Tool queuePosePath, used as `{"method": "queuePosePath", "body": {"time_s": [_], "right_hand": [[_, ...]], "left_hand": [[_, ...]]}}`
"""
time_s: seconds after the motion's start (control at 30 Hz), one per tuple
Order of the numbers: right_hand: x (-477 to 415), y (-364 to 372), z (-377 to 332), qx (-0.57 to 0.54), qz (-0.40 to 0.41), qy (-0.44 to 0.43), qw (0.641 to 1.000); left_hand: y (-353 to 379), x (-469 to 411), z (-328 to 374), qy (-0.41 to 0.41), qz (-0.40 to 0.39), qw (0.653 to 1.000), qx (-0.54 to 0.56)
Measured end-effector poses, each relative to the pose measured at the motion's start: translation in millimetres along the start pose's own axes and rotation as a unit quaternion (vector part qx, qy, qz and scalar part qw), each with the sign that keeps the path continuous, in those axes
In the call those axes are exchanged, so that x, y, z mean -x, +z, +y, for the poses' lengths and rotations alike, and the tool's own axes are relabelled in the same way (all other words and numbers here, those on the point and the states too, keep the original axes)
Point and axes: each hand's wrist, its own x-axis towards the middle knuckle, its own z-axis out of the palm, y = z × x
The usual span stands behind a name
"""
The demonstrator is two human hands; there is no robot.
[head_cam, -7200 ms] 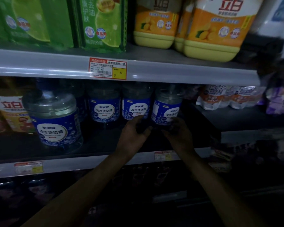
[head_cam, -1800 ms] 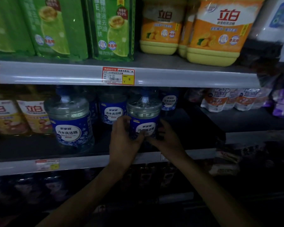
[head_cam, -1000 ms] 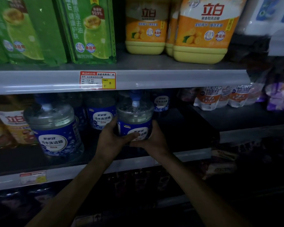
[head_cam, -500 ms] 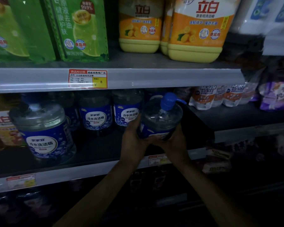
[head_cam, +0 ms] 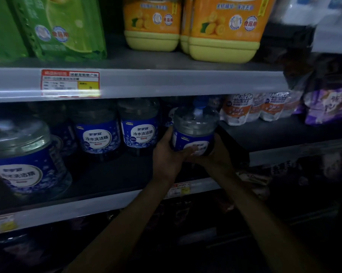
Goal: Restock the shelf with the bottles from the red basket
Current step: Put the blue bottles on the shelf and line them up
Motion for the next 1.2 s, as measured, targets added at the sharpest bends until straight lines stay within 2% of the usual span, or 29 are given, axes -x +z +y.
{"method": "queuePosePath", "body": {"time_s": [0.5,0.67,0.77,0.97,1.2], "right_hand": [[-1.7,-2.2,1.2,-0.006,-0.016,0.014,1.0],[-1.3,-4.7,14.7,0.008,-0.018,0.042,0.999],[-2.4,-4.4,19.3,0.021,-0.03,0.05,0.998],[-7.9,-1.0,19.1,0.05,-0.047,0.046,0.997],[-14.2,10.4,25.5,0.015,-0.011,0.013,1.0]], "left_hand": [[-4.6,3.8,-6.1,0.003,0.003,0.998,-0.065],[-12.1,12.3,-12.8,-0.064,0.026,0.994,-0.086],[-12.1,12.9,-13.5,-0.095,0.01,0.993,-0.076],[-11.2,7.2,-22.0,-0.083,-0.063,0.992,-0.074],[-11.2,-4.5,-34.3,-0.034,-0.032,0.995,-0.093]]}}
